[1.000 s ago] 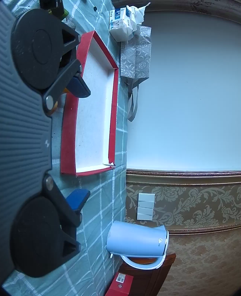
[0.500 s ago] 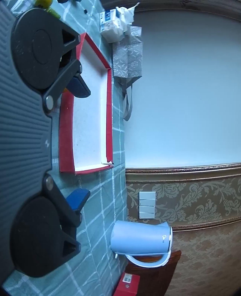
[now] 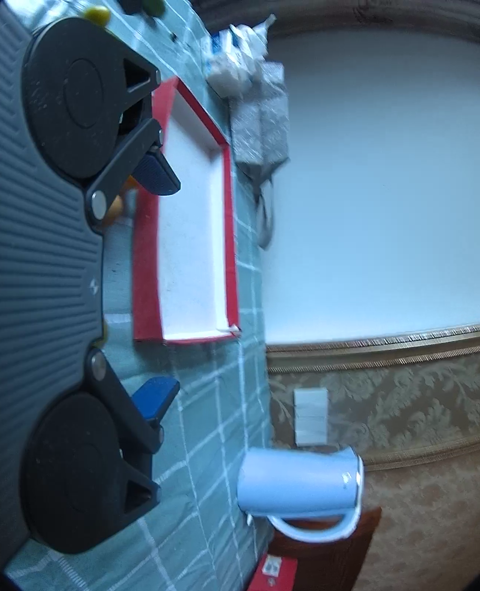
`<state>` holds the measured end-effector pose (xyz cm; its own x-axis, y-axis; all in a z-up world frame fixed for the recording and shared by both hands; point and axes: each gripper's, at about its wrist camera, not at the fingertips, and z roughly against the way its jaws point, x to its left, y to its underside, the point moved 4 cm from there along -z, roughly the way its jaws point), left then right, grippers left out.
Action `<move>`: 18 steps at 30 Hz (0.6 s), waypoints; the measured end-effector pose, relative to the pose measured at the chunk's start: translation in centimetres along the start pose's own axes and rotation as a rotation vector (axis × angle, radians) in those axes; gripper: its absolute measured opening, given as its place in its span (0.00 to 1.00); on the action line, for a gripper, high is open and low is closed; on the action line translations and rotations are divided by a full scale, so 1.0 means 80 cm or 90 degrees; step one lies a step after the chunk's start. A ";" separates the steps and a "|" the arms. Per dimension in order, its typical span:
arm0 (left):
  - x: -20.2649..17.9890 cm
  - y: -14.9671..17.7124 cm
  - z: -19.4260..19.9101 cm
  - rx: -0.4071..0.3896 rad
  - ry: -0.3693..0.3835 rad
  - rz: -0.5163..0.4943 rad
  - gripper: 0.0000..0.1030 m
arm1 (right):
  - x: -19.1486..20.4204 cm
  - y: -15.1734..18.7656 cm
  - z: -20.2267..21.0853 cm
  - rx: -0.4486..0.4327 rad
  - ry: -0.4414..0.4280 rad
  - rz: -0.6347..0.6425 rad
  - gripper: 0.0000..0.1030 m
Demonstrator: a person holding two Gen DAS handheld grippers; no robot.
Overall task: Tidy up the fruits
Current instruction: 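Move the right tool toward the dark brown cylinder chunk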
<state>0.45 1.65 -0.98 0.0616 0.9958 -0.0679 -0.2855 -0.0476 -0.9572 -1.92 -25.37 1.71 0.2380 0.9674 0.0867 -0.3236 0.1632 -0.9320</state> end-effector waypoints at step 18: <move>0.027 0.015 -0.036 0.145 -0.029 0.064 1.00 | 0.032 0.030 0.042 0.019 -0.150 0.128 1.00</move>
<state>3.03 3.53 -3.08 -0.0198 0.9897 -0.1415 -0.4970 -0.1326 -0.8576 -5.18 -21.84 0.92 -0.0507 0.9986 -0.0161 -0.3699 -0.0338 -0.9284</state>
